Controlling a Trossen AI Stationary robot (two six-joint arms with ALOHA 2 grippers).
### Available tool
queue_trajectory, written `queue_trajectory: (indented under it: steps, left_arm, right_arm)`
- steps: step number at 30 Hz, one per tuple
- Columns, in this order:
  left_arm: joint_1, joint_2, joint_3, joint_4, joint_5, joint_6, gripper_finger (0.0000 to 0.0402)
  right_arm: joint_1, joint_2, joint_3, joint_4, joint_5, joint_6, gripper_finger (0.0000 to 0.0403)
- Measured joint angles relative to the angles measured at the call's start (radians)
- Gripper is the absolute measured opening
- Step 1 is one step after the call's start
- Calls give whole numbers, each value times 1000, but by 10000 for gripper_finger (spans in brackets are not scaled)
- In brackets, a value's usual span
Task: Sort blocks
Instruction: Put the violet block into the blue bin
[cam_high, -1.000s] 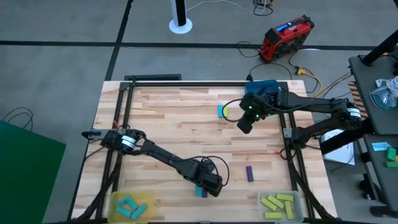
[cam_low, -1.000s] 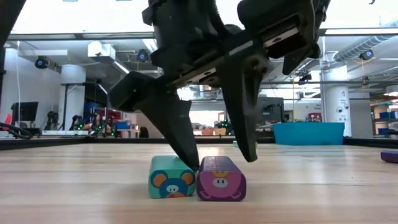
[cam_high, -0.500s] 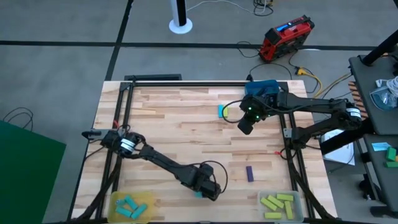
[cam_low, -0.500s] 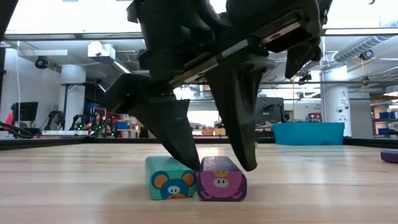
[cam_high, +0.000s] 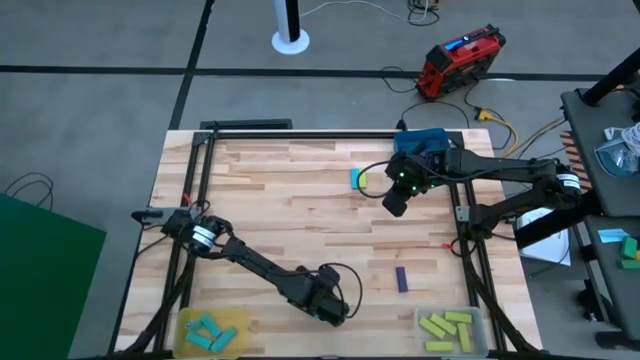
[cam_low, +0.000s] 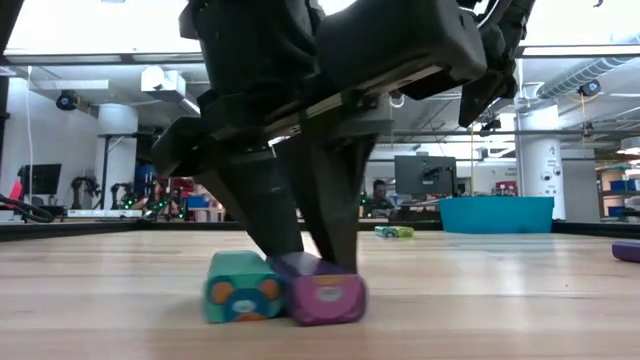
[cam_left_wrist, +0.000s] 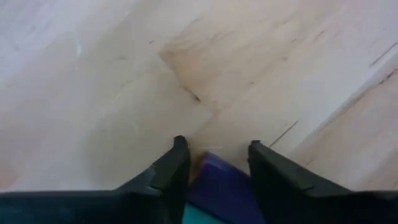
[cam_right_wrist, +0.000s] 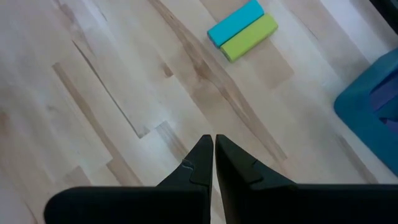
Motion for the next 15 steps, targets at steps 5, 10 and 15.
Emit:
queue_trajectory:
  steps: [5,10,15]
  left_arm:
    - [1,0,-2,-5,-9,10,83]
    - [27,2,9,-2,-19,129,52]
    - [43,8,73,-86,-2,72,53]
  right_arm:
    - [0,0,0,0,0,-3,11]
    - [0,0,0,4,0,-3,11]
    - [0,0,0,5,0,-3,11]
